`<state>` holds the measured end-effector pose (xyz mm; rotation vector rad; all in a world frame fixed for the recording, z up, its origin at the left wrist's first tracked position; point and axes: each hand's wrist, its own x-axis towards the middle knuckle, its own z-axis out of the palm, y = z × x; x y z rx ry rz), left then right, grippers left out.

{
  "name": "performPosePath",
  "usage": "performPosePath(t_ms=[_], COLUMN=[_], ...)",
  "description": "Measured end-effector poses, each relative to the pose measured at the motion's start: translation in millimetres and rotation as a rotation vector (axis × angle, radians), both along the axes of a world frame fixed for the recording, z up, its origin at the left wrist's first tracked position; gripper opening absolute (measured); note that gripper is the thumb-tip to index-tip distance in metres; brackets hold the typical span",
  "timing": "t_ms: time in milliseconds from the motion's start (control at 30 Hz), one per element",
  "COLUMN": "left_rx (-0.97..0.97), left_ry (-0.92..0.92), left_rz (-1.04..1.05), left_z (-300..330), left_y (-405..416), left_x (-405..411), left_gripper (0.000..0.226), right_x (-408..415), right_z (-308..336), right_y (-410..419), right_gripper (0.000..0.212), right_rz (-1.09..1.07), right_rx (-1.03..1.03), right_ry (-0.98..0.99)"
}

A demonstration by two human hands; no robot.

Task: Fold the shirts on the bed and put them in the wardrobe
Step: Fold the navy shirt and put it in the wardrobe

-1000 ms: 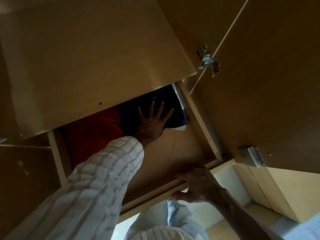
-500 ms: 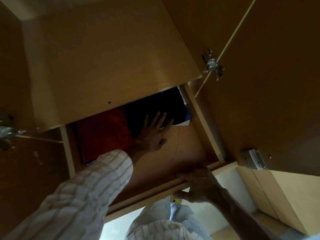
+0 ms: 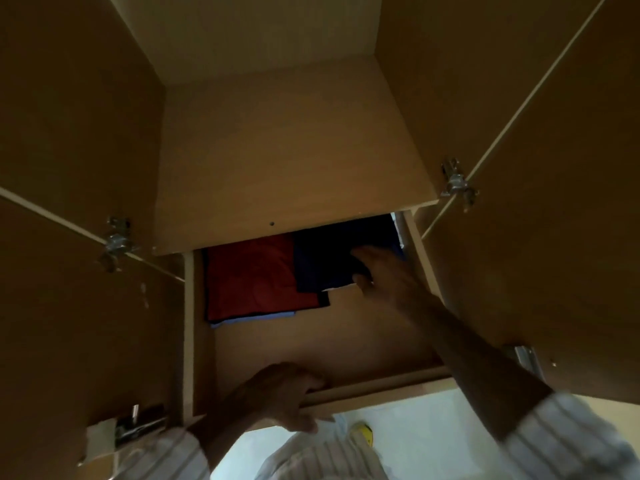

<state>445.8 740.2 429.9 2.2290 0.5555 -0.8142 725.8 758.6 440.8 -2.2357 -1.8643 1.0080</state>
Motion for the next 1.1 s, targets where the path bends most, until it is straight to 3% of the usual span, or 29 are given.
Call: performPosePath(t_ms=[33, 100, 267, 467, 600, 767, 1100], left_rx=[0.047, 0.091, 0.068, 0.125, 0.182, 0.195, 0.516], left_ry=[-0.025, -0.072, -0.036, -0.044, -0.014, -0.088, -0.273], left_rz=[0.021, 0.092, 0.114, 0.096, 0.063, 0.087, 0.048], left_z=[1.0, 1.8, 13.0, 20.9, 13.0, 6.4, -15.6], left_y=[-3.3, -7.1, -2.7, 10.7, 29.2, 49.3, 95.0], left_x=[-2.9, -6.1, -1.9, 3.2, 5.0, 9.1, 11.3], left_gripper=[0.049, 0.048, 0.044, 0.039, 0.048, 0.041, 0.044], right_x=[-0.7, 1.8, 22.3, 20.6, 20.9, 19.7, 15.8], right_z=[9.0, 21.3, 7.6, 4.6, 3.2, 7.8, 14.3], right_y=[14.9, 43.7, 84.8, 80.0, 83.2, 84.4, 85.7], right_gripper=[0.057, 0.062, 0.06, 0.057, 0.057, 0.067, 0.058], right_rz=[-0.006, 0.0, 0.087, 0.072, 0.052, 0.07, 0.005], right_rx=[0.199, 0.323, 0.12, 0.199, 0.168, 0.114, 0.15], right_ry=[-0.135, -0.238, -0.33, -0.317, -0.31, -0.312, -0.298])
